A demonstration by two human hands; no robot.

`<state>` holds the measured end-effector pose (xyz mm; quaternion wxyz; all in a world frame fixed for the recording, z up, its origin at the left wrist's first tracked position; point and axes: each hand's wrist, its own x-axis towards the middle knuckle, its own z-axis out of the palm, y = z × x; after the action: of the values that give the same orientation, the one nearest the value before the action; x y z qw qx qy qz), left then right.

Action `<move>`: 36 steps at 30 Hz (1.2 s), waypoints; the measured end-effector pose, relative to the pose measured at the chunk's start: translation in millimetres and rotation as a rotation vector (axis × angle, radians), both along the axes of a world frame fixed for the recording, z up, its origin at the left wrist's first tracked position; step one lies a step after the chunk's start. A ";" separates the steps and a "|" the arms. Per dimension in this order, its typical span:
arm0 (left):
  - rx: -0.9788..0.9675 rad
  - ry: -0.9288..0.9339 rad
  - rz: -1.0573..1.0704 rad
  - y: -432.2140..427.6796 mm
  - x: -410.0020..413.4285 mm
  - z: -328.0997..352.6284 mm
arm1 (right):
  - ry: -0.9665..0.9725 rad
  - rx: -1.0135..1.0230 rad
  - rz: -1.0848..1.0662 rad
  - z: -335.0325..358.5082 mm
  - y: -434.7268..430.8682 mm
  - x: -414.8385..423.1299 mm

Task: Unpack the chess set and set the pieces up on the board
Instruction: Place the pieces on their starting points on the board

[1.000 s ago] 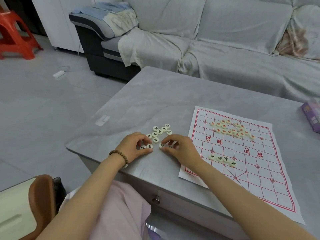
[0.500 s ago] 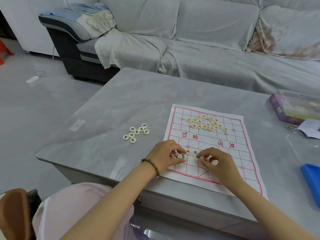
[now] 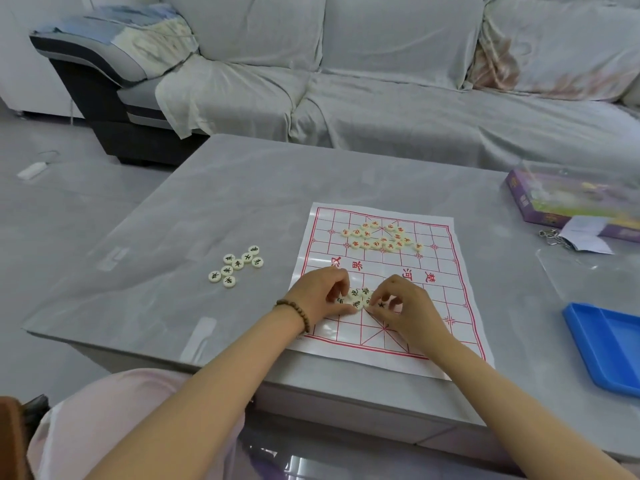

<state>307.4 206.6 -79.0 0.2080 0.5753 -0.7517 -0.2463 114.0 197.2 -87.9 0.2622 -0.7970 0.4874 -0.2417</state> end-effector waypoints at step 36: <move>-0.132 0.031 0.322 19.1 169.0 -23.9 | 0.183 -0.098 0.202 -3.2 -47.5 173.0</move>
<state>476.5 225.8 -102.9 0.2938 0.6695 -0.6611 -0.1687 287.1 149.6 -91.1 0.2003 -0.8725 0.4142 -0.1643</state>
